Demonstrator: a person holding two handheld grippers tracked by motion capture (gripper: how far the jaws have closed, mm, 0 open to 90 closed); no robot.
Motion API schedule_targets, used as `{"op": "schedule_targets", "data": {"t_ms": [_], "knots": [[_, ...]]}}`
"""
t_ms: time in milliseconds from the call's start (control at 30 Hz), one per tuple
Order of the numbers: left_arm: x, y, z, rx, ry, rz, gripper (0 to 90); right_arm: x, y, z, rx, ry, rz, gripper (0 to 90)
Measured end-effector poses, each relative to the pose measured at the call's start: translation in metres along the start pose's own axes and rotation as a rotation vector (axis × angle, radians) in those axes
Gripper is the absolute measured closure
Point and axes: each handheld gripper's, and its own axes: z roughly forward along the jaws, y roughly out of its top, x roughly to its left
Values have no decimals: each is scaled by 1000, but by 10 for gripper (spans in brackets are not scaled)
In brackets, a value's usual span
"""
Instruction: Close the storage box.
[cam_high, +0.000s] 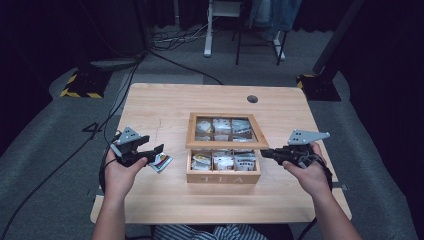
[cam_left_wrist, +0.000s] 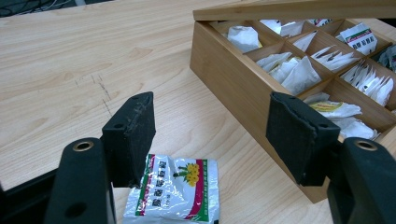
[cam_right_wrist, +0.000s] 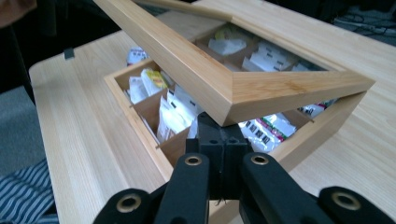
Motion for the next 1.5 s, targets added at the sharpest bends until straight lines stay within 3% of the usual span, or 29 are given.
{"op": "schedule_targets", "data": {"t_ms": [333,700,1233,1500], "knots": [[1,-1,3,16,-5,-5,337,2,-3,6,101,18,11,900],[4,-3,4,30,-3,-14,337,5,-6,15,254,18,4,900],[6,-5,7,41,-2,-15,336,7,-13,26,383,31,4,900],[6,-5,8,52,-5,-15,336,7,-15,29,410,32,1,900]]}}
